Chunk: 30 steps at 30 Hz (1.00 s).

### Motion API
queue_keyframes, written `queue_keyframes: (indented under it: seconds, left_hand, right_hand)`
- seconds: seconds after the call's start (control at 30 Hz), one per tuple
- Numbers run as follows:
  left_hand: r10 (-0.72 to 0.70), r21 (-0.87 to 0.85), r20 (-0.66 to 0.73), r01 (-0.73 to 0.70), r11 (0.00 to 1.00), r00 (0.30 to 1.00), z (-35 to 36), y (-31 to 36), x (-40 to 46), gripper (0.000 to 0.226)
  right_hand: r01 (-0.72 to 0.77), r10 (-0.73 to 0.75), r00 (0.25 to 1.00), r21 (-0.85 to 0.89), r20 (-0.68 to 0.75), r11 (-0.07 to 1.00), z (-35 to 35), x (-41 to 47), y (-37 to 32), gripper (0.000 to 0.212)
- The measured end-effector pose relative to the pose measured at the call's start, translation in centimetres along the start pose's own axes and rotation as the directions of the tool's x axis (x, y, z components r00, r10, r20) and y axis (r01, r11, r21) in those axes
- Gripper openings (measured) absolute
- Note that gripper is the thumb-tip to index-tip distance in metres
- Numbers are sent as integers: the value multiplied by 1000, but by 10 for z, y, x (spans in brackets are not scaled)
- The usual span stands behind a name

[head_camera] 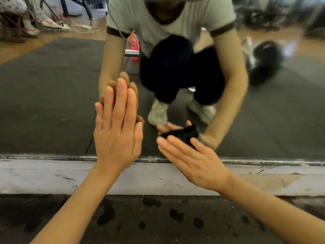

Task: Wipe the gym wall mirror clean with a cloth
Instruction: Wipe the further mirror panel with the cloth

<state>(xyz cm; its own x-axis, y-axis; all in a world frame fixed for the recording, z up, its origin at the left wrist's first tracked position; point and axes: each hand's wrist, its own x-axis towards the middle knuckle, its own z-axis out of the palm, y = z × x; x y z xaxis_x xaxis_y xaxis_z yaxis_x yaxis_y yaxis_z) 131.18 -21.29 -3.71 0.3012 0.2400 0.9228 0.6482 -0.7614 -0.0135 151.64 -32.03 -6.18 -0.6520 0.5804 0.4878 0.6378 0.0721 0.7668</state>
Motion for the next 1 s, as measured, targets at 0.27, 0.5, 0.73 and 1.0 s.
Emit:
queue_keyframes:
  seconds: [0.27, 0.5, 0.73, 1.0]
  left_hand:
    - [-2, 21, -11, 2, 1000, 1000, -1, 1, 3, 62]
    - [43, -130, 50, -36, 991, 998, 17, 62, 0, 72]
    - [-29, -81, 48, 33, 996, 998, 34, 77, -8, 70]
    - [-57, -51, 60, 60, 997, 997, 35, 79, -8, 62]
  right_hand:
    - [-142, 157, 972, 94, -173, 985, -20, 11, 91, 48]
    - [0, 0, 1000, 46, 0, 999, 3, -43, 30, 57]
    - [-170, 181, 974, 87, -138, 982, -12, -43, 84, 55]
    - [-104, 106, 994, 46, -38, 993, 8, -85, 46, 74]
